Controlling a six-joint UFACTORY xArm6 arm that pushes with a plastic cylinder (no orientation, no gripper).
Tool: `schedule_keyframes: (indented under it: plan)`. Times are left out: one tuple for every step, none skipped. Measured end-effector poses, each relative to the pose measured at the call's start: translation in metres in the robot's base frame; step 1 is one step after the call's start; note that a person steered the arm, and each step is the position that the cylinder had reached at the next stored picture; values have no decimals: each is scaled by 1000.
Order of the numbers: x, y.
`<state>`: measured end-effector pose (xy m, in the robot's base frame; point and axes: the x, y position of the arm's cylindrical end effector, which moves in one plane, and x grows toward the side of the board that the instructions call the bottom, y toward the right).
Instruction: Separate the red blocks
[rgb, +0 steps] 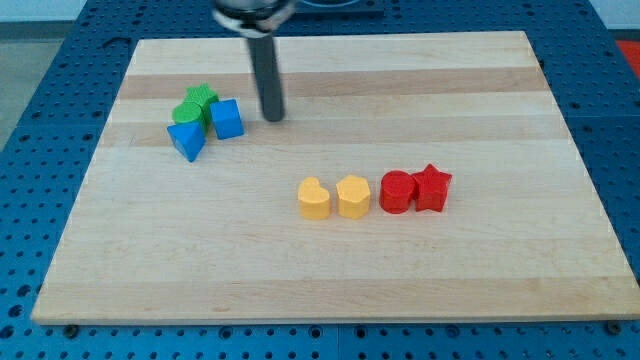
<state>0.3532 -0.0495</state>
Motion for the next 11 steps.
schedule_keyframes:
  plan:
    - [1, 91]
    - [29, 175]
    - [71, 228]
    - [139, 236]
    - [172, 223]
    - [155, 161]
    - [112, 92]
    - [74, 63]
    - [79, 69]
    - [102, 70]
    - [115, 47]
